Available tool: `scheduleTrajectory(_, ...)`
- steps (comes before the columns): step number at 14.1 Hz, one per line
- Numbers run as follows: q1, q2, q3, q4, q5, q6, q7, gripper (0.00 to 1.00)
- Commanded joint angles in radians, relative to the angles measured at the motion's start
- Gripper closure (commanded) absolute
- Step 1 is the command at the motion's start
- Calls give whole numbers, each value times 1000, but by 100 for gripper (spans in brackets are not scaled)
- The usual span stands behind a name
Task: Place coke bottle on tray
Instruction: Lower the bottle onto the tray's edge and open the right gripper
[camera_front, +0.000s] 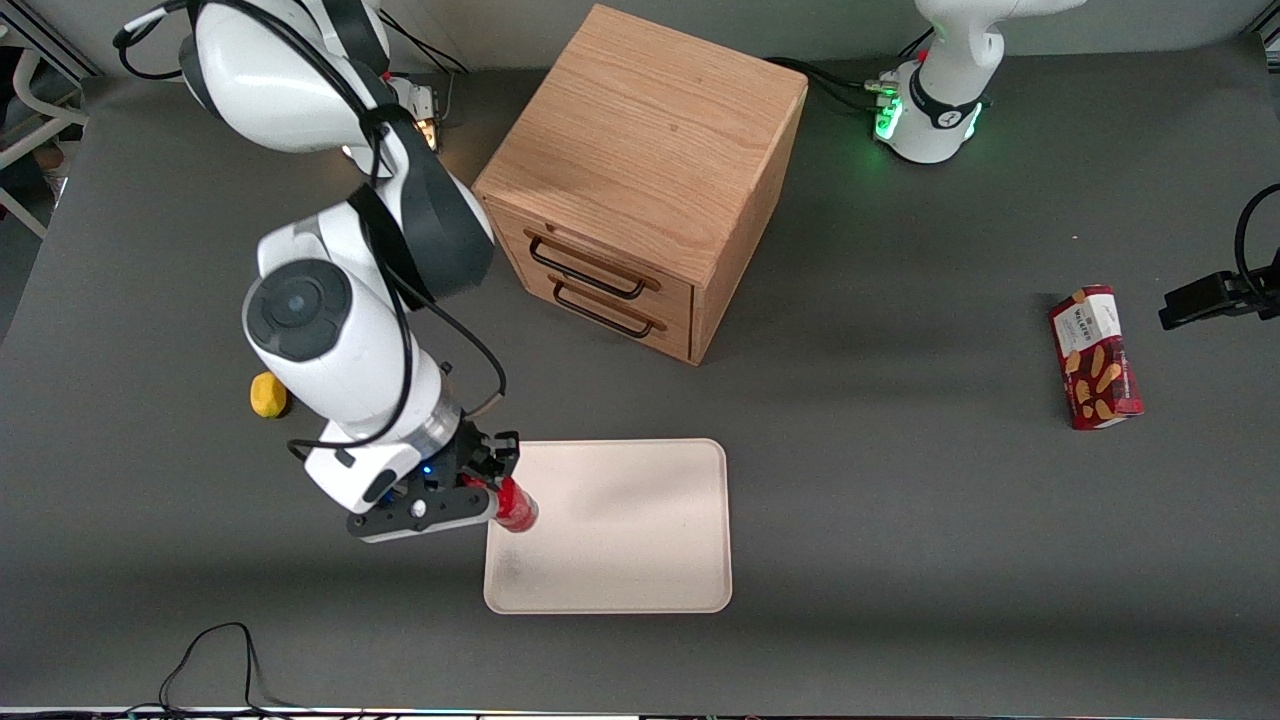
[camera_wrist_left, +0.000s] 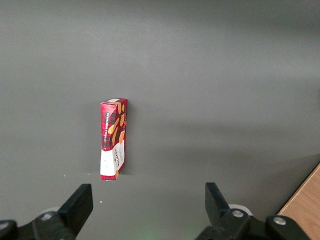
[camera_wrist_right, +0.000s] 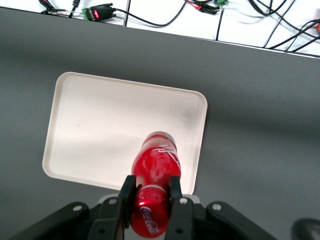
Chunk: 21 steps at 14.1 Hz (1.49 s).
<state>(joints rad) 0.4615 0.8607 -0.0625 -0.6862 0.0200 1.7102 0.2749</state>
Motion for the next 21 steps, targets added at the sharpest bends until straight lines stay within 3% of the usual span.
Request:
scheduleTrajectory(1,0,44,-5,-7,-8,51,-6,100)
scheduleTrajectory(10,-6,127,-48,-93,-8,221,-82,100)
scheduleTrajectory(20,-4,146,-48,-131,-8,278,-83,100)
scheduleTrajectory(21,-4,146,-46,-131,-8,278,-74,57)
